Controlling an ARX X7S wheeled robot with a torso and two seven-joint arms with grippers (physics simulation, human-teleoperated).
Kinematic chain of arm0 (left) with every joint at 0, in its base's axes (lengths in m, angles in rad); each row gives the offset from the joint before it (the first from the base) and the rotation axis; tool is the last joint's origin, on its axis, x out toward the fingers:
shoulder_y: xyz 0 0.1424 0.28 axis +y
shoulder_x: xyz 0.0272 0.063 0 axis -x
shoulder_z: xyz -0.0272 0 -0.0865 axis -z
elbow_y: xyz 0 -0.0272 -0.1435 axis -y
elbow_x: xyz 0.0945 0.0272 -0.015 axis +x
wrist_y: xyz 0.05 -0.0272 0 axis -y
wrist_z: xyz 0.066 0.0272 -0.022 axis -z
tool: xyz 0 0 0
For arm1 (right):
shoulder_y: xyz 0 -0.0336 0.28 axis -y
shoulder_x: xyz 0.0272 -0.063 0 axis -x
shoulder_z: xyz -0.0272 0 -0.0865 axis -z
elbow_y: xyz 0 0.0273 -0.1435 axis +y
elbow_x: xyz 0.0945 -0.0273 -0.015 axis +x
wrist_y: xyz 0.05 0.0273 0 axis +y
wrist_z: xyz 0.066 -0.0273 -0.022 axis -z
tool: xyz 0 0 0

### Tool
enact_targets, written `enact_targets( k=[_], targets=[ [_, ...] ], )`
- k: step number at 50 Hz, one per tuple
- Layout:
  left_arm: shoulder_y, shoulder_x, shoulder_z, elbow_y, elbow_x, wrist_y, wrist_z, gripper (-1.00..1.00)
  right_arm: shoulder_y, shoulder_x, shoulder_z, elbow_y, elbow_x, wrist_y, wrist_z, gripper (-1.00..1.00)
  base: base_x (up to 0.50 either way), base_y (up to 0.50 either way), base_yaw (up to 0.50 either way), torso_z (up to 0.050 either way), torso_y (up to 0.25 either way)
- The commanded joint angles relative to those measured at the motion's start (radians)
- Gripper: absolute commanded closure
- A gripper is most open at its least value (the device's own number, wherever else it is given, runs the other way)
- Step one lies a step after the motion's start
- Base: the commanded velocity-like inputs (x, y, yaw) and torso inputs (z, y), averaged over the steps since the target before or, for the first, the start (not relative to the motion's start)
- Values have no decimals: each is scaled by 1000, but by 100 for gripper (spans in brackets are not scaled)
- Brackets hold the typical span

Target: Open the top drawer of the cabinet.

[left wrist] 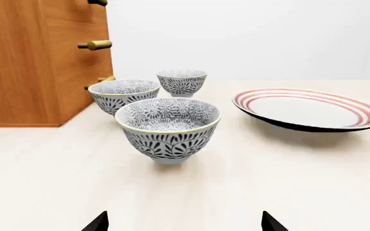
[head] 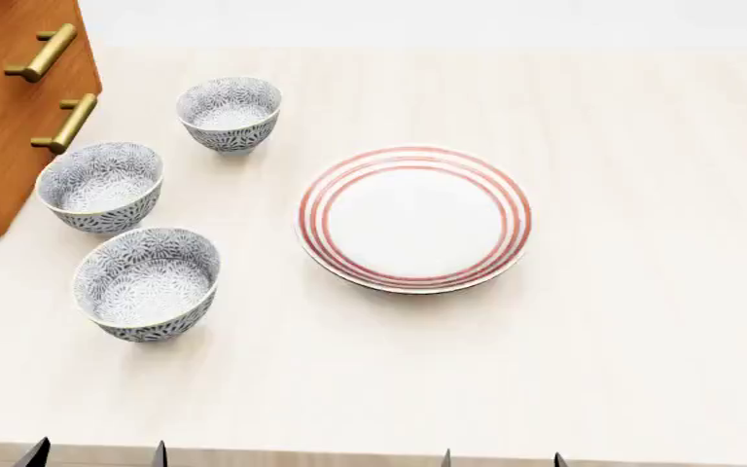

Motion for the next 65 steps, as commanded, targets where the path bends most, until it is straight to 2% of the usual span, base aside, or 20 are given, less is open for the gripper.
enact_targets(
  k=[1, 20, 21, 26, 37, 47, 65],
  targets=[
    [2, -16, 18, 1, -16, 3, -18, -100, -1, 15, -19, -1, 21, -3, 17, -100, 0, 0, 0, 0, 0],
    [3, -61, 61, 9, -59, 31, -81, -100, -4, 61, -80, -8, 40, -21, 91, -100, 0, 0, 0, 0, 0],
    [6, -63, 60, 22, -56, 62, -86, -100, -6, 59, -74, -13, 34, -35, 110, -100, 0, 0, 0, 0, 0],
    [-3, -75, 43, 145, -113, 7, -88, -100, -11, 68, -60, -86, 34, -44, 147, -100, 74, 0, 0, 0, 0],
    [-24, -125, 48, 387, -120, -72, -110, -100, 15, 114, -37, -390, 108, 153, 149, -100, 487, 0, 0, 0, 0],
    [-37, -144, 34, 512, -173, -182, -131, -100, 12, 145, -32, -540, 100, 215, 179, -100, 500, 0, 0, 0, 0],
    [-48, -161, 16, 570, -192, -174, -163, -100, 28, 167, -28, -600, 116, 231, 199, -100, 500, 0, 0, 0, 0]
  ],
)
